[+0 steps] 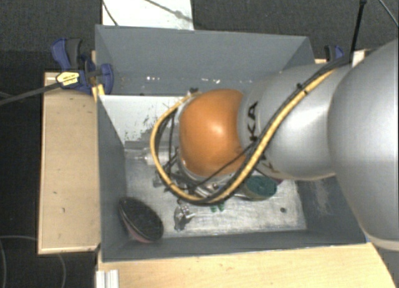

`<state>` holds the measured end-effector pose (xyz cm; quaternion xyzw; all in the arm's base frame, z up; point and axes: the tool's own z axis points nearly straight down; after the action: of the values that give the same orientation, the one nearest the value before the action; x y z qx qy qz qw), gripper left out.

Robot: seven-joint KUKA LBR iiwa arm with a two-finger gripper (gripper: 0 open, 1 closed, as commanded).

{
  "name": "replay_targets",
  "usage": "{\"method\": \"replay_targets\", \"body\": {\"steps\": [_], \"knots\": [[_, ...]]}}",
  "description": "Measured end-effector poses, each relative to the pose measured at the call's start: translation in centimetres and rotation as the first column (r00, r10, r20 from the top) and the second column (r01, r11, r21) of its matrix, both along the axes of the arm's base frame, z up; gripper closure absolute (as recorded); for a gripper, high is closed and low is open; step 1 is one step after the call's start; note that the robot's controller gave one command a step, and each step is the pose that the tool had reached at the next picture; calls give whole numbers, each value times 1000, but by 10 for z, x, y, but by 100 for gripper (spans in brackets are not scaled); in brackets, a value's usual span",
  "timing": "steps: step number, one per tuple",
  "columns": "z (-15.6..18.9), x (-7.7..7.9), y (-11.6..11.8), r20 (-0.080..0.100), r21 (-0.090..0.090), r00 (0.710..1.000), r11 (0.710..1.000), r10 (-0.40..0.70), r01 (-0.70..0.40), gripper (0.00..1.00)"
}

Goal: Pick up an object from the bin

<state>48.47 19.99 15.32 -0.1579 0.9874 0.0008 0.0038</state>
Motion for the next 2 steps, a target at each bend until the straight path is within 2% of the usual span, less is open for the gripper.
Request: {"method": "replay_targets", "body": {"steps": [1, 2], "knots": [[-67, 57, -46, -4, -4, 975, 975, 221, -221, 0], [-62, 74, -116, 1, -5, 982, 982, 188, -188, 0]]}}
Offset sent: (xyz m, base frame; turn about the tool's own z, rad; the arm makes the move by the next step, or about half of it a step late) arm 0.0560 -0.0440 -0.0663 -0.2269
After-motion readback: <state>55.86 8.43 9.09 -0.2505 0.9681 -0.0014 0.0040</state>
